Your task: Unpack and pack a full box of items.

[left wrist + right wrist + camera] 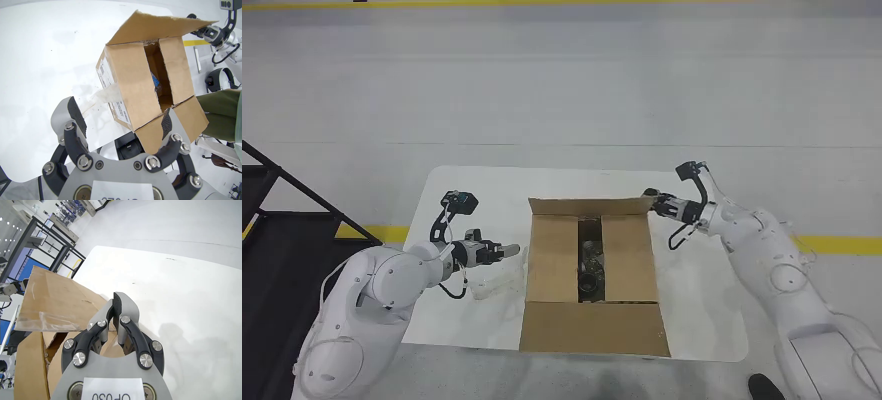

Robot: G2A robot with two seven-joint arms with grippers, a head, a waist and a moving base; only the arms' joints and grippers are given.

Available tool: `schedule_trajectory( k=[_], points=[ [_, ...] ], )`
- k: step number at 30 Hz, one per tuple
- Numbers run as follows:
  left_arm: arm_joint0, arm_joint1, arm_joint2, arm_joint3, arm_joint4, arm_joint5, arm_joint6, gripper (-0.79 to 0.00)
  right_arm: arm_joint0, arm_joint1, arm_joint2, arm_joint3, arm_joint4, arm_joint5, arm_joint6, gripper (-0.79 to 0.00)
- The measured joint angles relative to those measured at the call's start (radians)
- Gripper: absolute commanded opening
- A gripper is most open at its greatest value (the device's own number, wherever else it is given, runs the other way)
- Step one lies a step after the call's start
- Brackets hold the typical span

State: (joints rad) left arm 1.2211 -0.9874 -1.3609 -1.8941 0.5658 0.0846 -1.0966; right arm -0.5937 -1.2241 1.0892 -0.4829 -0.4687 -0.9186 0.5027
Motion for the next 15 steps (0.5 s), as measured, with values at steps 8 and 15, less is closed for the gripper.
schedule_trajectory(
  k=[8,15],
  points=[
    [0.0,0.0,0.0,0.0,0.0,0.0,0.0,0.0,-0.039,0.036,0.016,-0.112,-0.059,-0.078,0.04,-0.785],
    [0.0,0.0,0.0,0.0,0.0,0.0,0.0,0.0,-0.081,0.053,0.006,-0.21,-0.08,-0.072,0.11,-0.785]
  ],
)
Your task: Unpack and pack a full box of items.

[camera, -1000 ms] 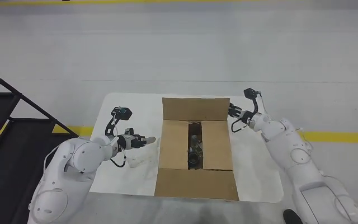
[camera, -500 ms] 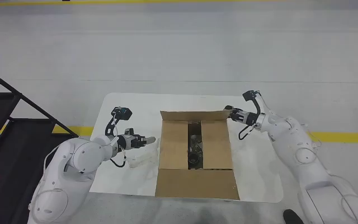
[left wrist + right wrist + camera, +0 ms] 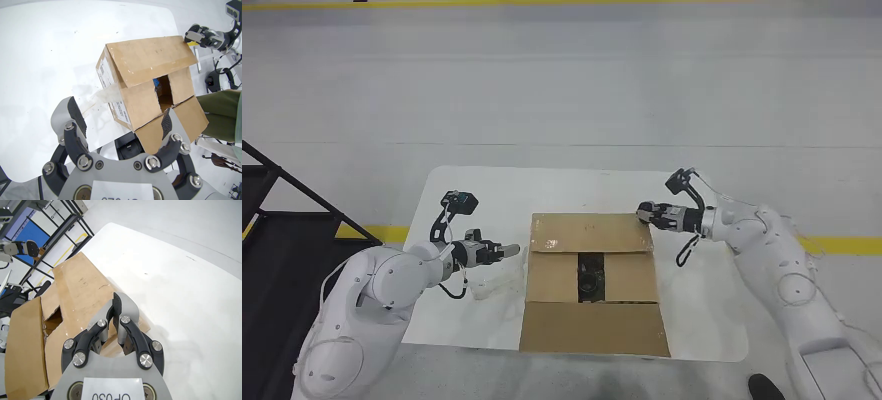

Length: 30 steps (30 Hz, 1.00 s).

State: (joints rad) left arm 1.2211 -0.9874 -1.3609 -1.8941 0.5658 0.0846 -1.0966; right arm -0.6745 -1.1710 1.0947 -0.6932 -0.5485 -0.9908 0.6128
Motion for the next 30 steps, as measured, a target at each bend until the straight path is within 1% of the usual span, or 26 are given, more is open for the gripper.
schedule_trajectory(
  k=[6,12,13,16,19,22,23,25,26,30],
  points=[
    [0.0,0.0,0.0,0.0,0.0,0.0,0.0,0.0,-0.037,0.005,-0.017,-0.082,-0.014,0.07,0.025,-0.785],
    [0.001,0.0,0.0,-0.001,0.001,-0.001,0.002,0.0,-0.072,0.005,-0.017,-0.15,-0.012,0.159,-0.023,-0.785],
    [0.004,0.001,0.0,-0.007,0.008,-0.017,0.014,0.0,-0.079,0.005,-0.016,-0.162,-0.008,0.168,-0.032,-0.785],
    [0.023,0.008,-0.015,-0.028,0.068,-0.093,0.044,0.0,-0.089,0.005,-0.02,-0.182,-0.006,0.184,-0.037,-0.785],
    [0.07,0.02,-0.051,-0.05,0.161,-0.184,0.066,0.0,-0.096,0.004,-0.027,-0.194,-0.002,0.198,-0.041,-0.785],
    [0.129,0.033,-0.098,-0.076,0.243,-0.275,0.084,0.0,-0.099,0.001,-0.035,-0.201,0.005,0.205,-0.044,-0.785],
    [0.157,0.039,-0.112,-0.089,0.301,-0.322,0.094,0.0,-0.1,0.0,-0.039,-0.202,0.008,0.208,-0.044,-0.785],
    [0.207,0.046,-0.128,-0.103,0.372,-0.388,0.111,0.0,-0.099,-0.002,-0.045,-0.202,0.011,0.21,-0.044,-0.785],
    [0.24,0.05,-0.138,-0.109,0.394,-0.424,0.116,0.0,-0.098,-0.003,-0.049,-0.201,0.013,0.21,-0.044,-0.785],
    [0.328,0.058,-0.167,-0.118,0.405,-0.508,0.114,0.0,-0.092,-0.006,-0.06,-0.191,0.019,0.209,-0.045,-0.785]
  ],
)
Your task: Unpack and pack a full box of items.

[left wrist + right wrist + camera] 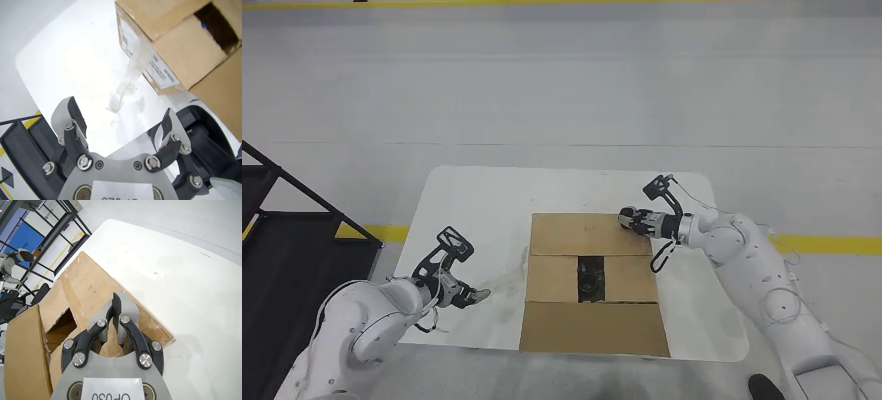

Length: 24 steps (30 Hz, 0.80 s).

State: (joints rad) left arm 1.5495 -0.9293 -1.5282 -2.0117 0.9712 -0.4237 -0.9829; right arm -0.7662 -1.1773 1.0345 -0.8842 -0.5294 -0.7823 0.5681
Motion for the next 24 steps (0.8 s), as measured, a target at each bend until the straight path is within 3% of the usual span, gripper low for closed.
schedule_trajectory(
  k=[14,20,24],
  points=[
    [0.027,0.0,-0.006,0.003,-0.028,0.001,0.018,0.0,0.025,-0.012,-0.03,0.041,0.009,0.009,-0.015,-0.785],
    [0.084,0.007,0.034,-0.044,0.037,-0.142,0.065,0.0,0.032,-0.016,-0.042,0.059,0.012,0.007,-0.016,-0.785],
    [0.115,0.008,0.075,-0.054,0.138,-0.183,0.129,0.0,0.036,-0.019,-0.049,0.069,0.016,0.003,-0.012,-0.785]
  ],
)
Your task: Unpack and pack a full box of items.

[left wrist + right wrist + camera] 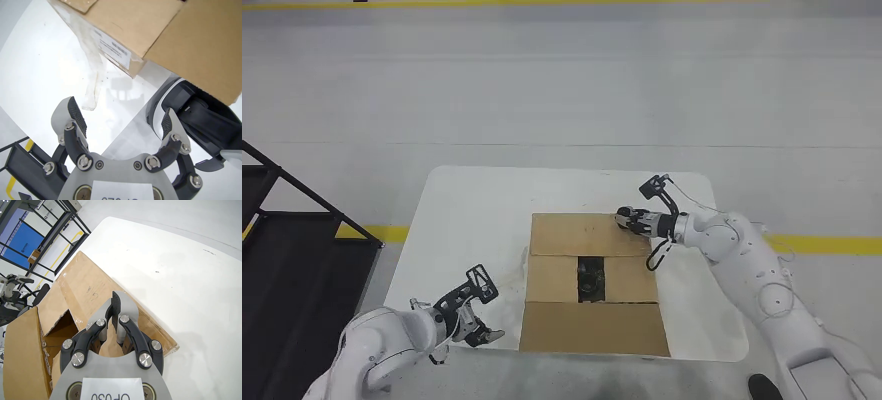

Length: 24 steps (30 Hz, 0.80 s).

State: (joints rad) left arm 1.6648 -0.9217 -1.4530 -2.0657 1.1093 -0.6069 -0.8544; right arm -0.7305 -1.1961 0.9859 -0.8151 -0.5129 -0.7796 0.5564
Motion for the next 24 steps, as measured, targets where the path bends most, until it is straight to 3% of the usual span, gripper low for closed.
schedule_trajectory(
  k=[10,24],
  points=[
    [-0.008,-0.005,0.104,0.022,0.124,-0.024,0.113,0.0,0.001,-0.006,-0.017,0.022,0.015,-0.009,0.008,-0.785],
    [-0.023,-0.007,0.069,-0.021,-0.03,0.033,0.174,0.0,-0.003,-0.003,-0.012,0.013,0.017,-0.014,-0.002,-0.785]
  ],
)
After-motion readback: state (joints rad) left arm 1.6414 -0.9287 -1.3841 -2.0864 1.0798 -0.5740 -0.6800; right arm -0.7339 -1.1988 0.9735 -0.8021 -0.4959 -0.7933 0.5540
